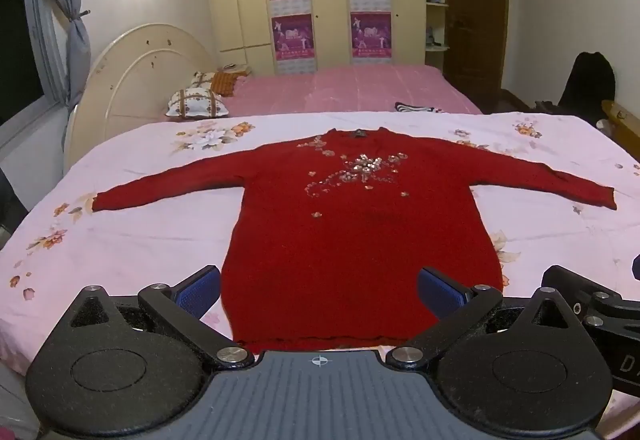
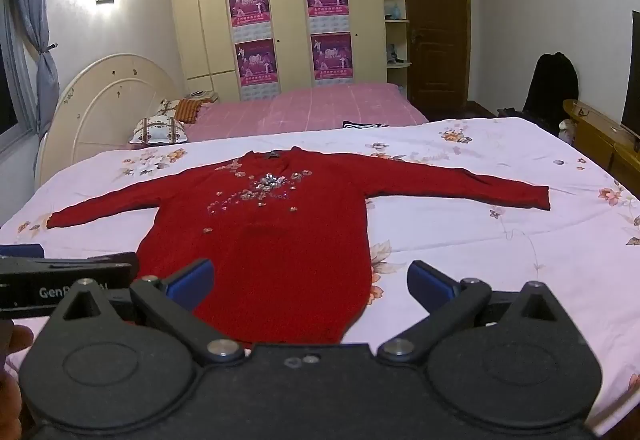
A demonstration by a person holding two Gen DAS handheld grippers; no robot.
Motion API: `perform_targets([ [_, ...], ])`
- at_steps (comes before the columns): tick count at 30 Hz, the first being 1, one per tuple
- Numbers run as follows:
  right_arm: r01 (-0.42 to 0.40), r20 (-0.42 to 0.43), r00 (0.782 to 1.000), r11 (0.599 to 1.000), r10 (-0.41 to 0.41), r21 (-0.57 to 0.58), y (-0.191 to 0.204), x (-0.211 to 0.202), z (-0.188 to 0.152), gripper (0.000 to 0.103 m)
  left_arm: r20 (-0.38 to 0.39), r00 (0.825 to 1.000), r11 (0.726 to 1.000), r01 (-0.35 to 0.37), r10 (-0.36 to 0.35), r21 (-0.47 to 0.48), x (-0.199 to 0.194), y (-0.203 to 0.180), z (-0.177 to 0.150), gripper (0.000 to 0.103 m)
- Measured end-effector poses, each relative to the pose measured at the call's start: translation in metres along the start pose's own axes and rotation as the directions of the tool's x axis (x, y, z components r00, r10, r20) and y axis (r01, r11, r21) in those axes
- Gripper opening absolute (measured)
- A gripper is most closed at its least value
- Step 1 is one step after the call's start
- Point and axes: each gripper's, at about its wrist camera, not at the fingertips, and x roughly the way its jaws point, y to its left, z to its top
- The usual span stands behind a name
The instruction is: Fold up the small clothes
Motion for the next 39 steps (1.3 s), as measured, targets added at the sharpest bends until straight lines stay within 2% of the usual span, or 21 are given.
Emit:
perform_targets([
  [17,-0.001,0.044,0.999,1.0,0.002,-0.02,0.0094,0.0017,0.0027,0.102,-0.007,1.0,1.0,0.005,-0.005,-0.009,0.0006,0.0032,0.0014,0.103],
  [31,-0.023,0.041,0.999,1.0,0.022,0.011,0.0084,0.0016,0.0009,0.102,-0.008,1.0,1.0,0.008,-0.008,-0.015,0.0024,0.0055,0.001,0.103],
  [39,0.001,0.015,1.0,1.0,-0.001,-0.011,0.0093,0.0027,0.0015,0.102,-0.013,1.0,1.0,0.012,-0.012,-0.014,0.0064,0.0086,0.0026,0.103],
])
